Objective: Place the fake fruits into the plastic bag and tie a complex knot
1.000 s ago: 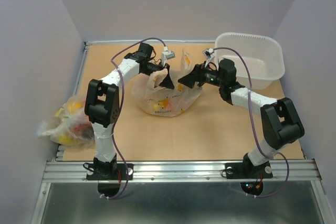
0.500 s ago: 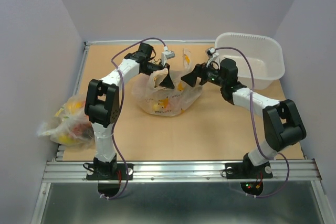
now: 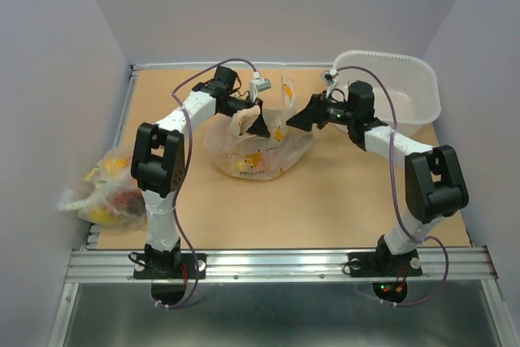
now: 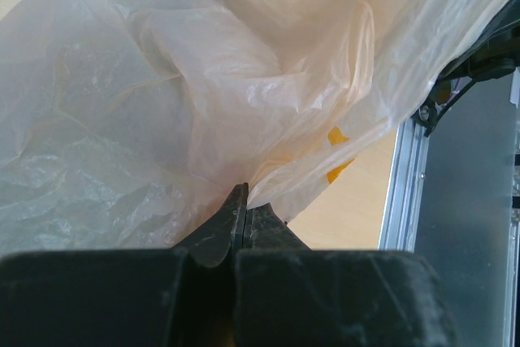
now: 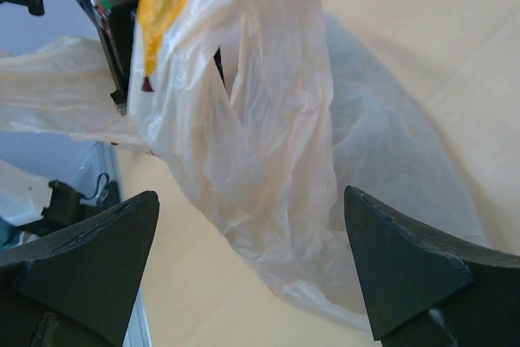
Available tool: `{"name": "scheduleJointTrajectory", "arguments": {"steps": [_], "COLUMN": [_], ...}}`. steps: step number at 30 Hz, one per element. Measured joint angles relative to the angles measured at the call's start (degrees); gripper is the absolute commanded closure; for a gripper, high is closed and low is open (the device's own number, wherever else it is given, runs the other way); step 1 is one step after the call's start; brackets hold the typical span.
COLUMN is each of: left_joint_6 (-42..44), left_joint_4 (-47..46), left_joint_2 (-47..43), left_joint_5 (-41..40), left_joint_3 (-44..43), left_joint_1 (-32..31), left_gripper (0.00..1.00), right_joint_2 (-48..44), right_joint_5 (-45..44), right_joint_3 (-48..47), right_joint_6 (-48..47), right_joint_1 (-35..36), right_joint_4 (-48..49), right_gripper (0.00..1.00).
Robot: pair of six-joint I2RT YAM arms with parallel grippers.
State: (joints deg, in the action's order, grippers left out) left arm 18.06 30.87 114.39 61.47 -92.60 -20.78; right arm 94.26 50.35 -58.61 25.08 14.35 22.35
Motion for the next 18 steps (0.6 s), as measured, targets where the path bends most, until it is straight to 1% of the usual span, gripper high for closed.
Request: {"name": "scheduleJointTrajectory", "arguments": {"steps": [5, 10, 11, 12, 13, 15, 16, 18], "left_joint_6": [-0.35, -0.63, -0.61, -0.63, -0.63, -0.72, -0.87, -1.42], "left_joint_4": [-0.04, -0.07, -0.09, -0.09, -0.15, -0.35, -0.5, -1.09], "left_joint_2": [0.0, 0.0, 0.0, 0.0, 0.0, 0.0, 0.0, 0.0], "left_joint_5": [-0.02, -0.07, -0.13, -0.17, -0.26, -0.42, -0.46, -0.55], "left_joint_3": [0.0, 0.0, 0.0, 0.0, 0.0, 0.0, 0.0, 0.0], "left_joint_1": [-0.02, -0.13, -0.17, -0.22, -0.24, -0.28, -0.33, -0.42], "left_gripper": [1.0, 1.0, 1.0, 1.0, 1.0, 1.0, 1.0, 1.0], "right_joint_2": [5.03, 5.9, 5.9, 5.92, 5.99, 6.38, 6.64, 7.67], "right_joint_5": [5.53, 6.67, 6.47, 6.01, 5.44, 3.96, 3.43, 0.79], "right_joint_3": [0.0, 0.0, 0.0, 0.0, 0.0, -0.02, -0.02, -0.02], "right_joint_6": [6.64, 10.4, 10.95, 11.5, 11.85, 12.35, 12.48, 12.5], "right_joint_1": [0.37, 1.66, 2.05, 2.75, 3.23, 4.46, 4.85, 6.08], "right_joint_4": [4.61, 9.35, 10.23, 11.3, 12.04, 13.22, 13.51, 13.64], "right_gripper": [0.0, 0.02, 0.08, 0.11, 0.18, 0.28, 0.37, 0.45]}}
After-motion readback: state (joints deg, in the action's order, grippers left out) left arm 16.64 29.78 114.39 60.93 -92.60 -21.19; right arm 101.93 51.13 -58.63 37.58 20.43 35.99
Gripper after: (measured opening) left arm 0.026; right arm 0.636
